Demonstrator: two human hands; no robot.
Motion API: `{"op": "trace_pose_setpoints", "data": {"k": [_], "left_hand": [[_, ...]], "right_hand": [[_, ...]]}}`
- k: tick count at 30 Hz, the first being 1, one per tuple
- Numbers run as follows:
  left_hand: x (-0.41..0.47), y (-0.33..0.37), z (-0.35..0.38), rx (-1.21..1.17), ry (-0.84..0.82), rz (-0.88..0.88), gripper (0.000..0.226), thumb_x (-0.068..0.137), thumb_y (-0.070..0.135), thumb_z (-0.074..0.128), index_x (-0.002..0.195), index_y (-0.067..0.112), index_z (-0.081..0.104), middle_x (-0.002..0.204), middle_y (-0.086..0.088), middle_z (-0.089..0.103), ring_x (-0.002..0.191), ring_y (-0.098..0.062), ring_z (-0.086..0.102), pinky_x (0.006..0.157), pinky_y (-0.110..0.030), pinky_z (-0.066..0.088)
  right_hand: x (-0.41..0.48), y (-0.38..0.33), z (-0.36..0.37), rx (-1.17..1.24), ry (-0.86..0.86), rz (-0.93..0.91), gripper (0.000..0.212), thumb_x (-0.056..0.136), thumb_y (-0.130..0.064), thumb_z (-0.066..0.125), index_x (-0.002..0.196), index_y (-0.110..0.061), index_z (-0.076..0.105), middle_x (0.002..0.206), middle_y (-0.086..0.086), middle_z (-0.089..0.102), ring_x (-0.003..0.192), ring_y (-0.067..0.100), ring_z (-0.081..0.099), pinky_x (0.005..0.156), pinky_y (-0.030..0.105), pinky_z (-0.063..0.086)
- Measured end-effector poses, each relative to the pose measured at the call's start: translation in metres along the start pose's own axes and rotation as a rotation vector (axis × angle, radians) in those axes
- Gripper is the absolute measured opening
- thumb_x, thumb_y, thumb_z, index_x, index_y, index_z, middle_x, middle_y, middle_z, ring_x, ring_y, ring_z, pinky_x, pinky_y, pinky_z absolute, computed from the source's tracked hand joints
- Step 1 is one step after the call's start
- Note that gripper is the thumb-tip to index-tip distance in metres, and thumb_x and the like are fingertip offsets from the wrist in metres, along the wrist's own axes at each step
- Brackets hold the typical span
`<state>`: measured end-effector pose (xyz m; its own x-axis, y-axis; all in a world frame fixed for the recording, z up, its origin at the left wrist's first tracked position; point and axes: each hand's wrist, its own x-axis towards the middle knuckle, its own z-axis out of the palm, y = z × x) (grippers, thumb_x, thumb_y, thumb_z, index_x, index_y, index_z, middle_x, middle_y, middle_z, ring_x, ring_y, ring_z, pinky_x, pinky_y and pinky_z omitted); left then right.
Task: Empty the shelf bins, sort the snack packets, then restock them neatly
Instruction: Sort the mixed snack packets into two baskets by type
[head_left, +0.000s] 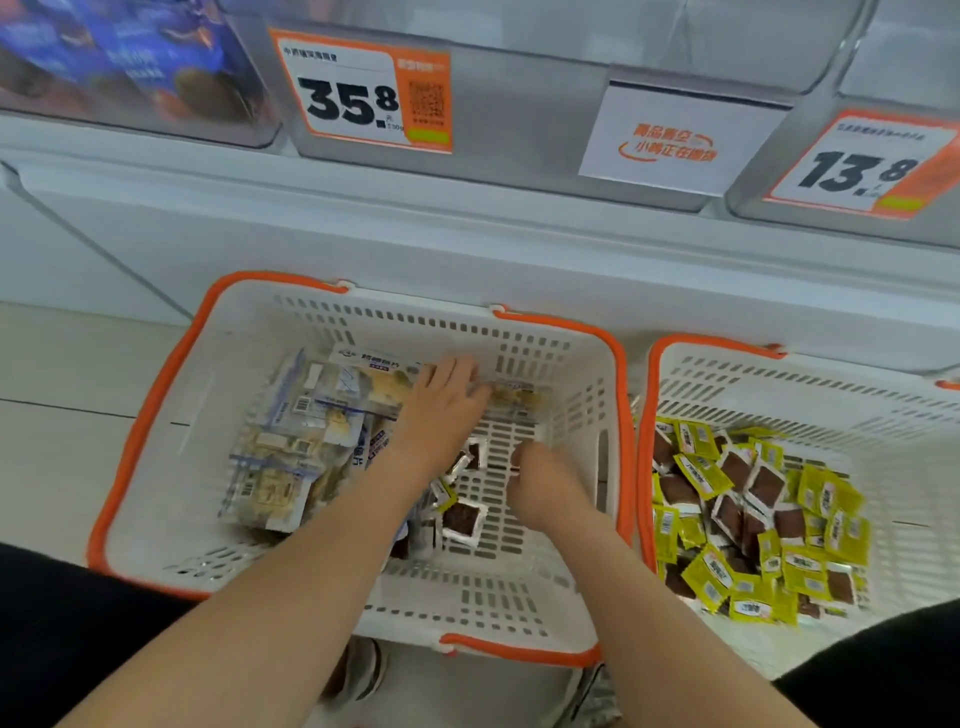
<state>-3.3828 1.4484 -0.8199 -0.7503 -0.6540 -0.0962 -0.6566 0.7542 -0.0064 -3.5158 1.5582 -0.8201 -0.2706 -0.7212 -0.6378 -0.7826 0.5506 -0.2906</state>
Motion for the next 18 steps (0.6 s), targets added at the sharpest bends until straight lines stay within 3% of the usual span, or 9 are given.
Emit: {"op": "trace_pose_setpoints", "data": {"k": [3, 5, 9, 11, 14, 16, 18], "left_hand": [[-0.019, 0.0, 0.02, -0.084, -0.232, 0.107, 0.039, 0.085, -0.002, 0.07, 0.121, 0.012, 0.065, 0.123, -0.011, 0.057, 0.117, -0.032, 0.054, 0.09, -0.042, 0.045], [-0.028, -0.001, 0.033, -0.109, -0.385, 0.157, 0.042, 0.09, 0.01, 0.073, 0.13, 0.015, 0.062, 0.13, -0.009, 0.057, 0.123, -0.031, 0.054, 0.097, -0.042, 0.043], [-0.039, 0.001, 0.05, -0.025, -0.415, 0.086, 0.09, 0.081, 0.034, 0.084, 0.152, 0.009, 0.036, 0.153, -0.013, 0.037, 0.141, -0.032, 0.036, 0.121, -0.041, 0.023], [-0.041, 0.001, 0.055, 0.051, -0.382, 0.033, 0.101, 0.077, 0.041, 0.084, 0.155, 0.006, 0.029, 0.158, -0.015, 0.031, 0.147, -0.034, 0.028, 0.127, -0.042, 0.011], [-0.042, 0.0, 0.063, 0.126, -0.405, -0.036, 0.12, 0.076, 0.05, 0.082, 0.162, 0.003, 0.013, 0.169, -0.017, 0.012, 0.158, -0.035, 0.008, 0.129, -0.043, -0.006], [-0.045, -0.002, 0.069, 0.164, -0.462, -0.075, 0.129, 0.079, 0.059, 0.077, 0.165, 0.004, -0.001, 0.173, -0.015, -0.006, 0.161, -0.031, -0.006, 0.128, -0.043, -0.006], [-0.046, -0.003, 0.07, 0.194, -0.49, -0.109, 0.139, 0.078, 0.072, 0.072, 0.164, 0.004, -0.013, 0.172, -0.015, -0.019, 0.16, -0.028, -0.016, 0.128, -0.044, 0.0]], "right_hand": [[0.009, 0.002, 0.01, 0.002, -0.086, -0.031, 0.035, 0.098, -0.011, 0.057, 0.133, -0.011, 0.057, 0.126, 0.014, 0.061, 0.106, 0.032, 0.064, 0.085, 0.04, 0.059], [0.014, 0.003, 0.02, -0.052, -0.092, -0.053, 0.035, 0.097, -0.013, 0.062, 0.132, -0.013, 0.056, 0.125, 0.012, 0.061, 0.107, 0.032, 0.064, 0.086, 0.041, 0.058], [0.019, 0.004, 0.042, -0.127, -0.052, -0.092, 0.039, 0.095, -0.023, 0.072, 0.127, -0.015, 0.053, 0.124, 0.011, 0.059, 0.112, 0.032, 0.062, 0.078, 0.036, 0.052], [0.022, 0.002, 0.056, -0.13, -0.058, -0.103, 0.063, 0.087, -0.036, 0.081, 0.134, -0.017, 0.045, 0.131, 0.012, 0.052, 0.118, 0.034, 0.056, 0.084, 0.042, 0.055], [0.023, -0.007, 0.074, -0.197, -0.052, -0.114, 0.118, 0.066, -0.058, 0.091, 0.154, -0.026, 0.019, 0.149, 0.015, 0.032, 0.131, 0.041, 0.043, 0.094, 0.05, 0.052], [0.027, -0.013, 0.08, -0.264, -0.047, -0.125, 0.151, 0.056, -0.062, 0.095, 0.162, -0.03, -0.007, 0.166, 0.018, 0.007, 0.145, 0.045, 0.028, 0.108, 0.054, 0.042], [0.036, -0.017, 0.08, -0.337, 0.019, -0.179, 0.165, 0.052, -0.059, 0.098, 0.161, -0.03, -0.022, 0.17, 0.014, -0.018, 0.152, 0.044, 0.018, 0.114, 0.056, 0.036]]}}
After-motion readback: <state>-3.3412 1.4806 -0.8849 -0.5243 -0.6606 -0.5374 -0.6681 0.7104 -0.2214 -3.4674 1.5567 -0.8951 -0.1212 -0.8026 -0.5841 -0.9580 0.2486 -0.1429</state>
